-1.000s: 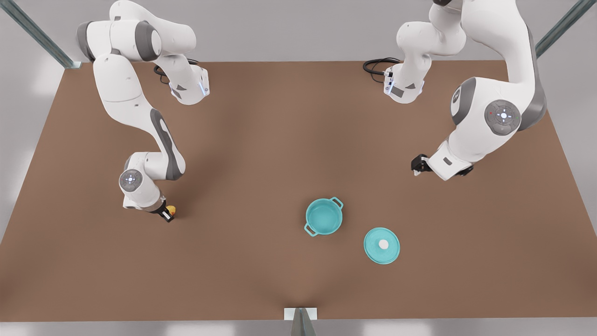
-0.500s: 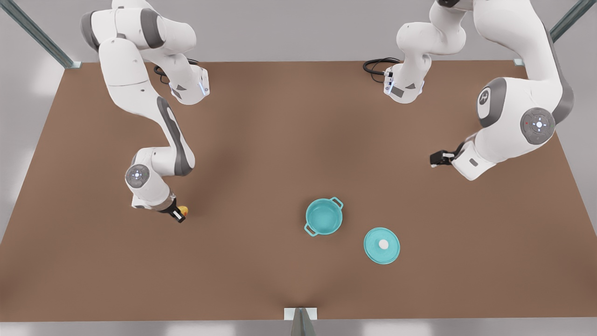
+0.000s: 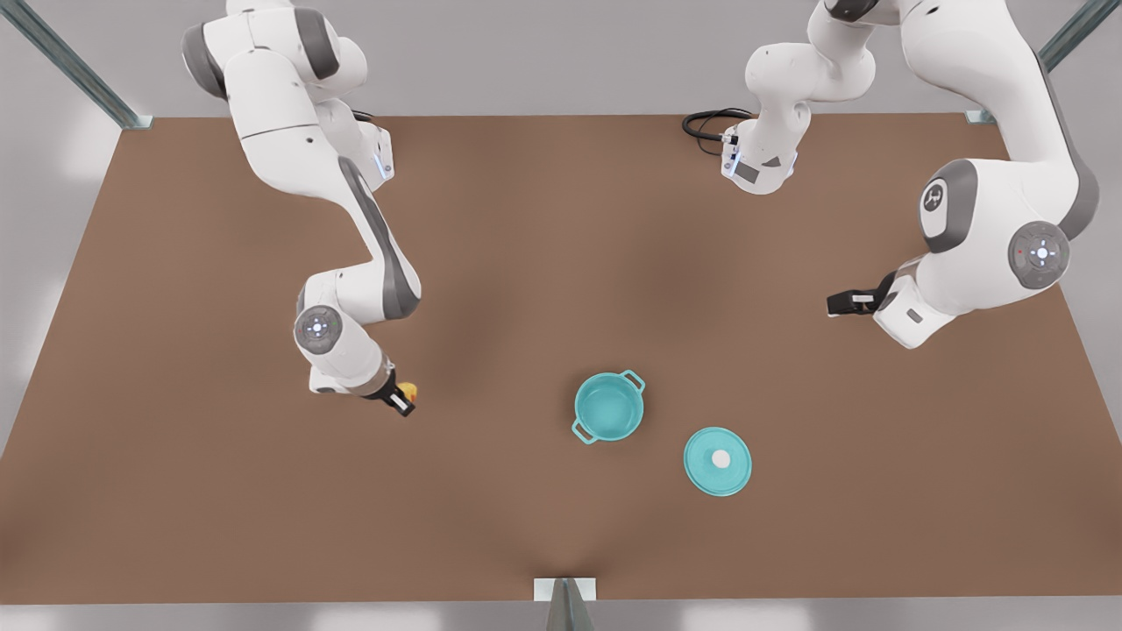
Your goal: Open the pot lid and put the potato into the pot
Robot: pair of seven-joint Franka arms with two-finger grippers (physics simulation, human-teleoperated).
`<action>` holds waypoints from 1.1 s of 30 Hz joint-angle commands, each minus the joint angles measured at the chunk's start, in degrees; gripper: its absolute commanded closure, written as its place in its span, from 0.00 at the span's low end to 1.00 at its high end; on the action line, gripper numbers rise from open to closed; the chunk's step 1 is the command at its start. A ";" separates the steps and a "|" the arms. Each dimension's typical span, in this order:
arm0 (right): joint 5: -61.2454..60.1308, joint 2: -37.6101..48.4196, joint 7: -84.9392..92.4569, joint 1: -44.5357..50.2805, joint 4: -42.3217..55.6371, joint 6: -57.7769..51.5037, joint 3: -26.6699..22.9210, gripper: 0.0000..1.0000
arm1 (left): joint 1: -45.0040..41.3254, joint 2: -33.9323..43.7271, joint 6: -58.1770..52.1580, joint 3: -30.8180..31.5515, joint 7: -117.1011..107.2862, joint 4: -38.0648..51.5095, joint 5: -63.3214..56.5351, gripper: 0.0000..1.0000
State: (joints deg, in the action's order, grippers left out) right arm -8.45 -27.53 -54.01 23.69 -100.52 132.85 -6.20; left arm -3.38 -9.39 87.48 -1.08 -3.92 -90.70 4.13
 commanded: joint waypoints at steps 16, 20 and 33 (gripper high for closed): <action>-4.91 -17.90 -29.31 10.41 33.63 -15.42 -0.57 0.46 | -0.23 -0.01 -0.29 0.21 -0.38 0.00 -0.17 0.00; -7.27 -21.86 -30.36 12.44 39.52 -14.02 -1.09 0.46 | -0.14 -0.10 -0.20 0.21 -0.12 0.26 -0.35 0.00; -13.96 -28.28 -32.56 20.34 42.69 2.33 -2.59 0.44 | -1.02 -0.36 -0.12 0.73 -0.30 0.88 -0.44 0.00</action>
State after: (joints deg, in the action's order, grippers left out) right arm -21.51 -55.52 -78.28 43.56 -57.91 130.50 -8.46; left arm -4.24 -9.82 87.43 -0.49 -4.14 -89.86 3.85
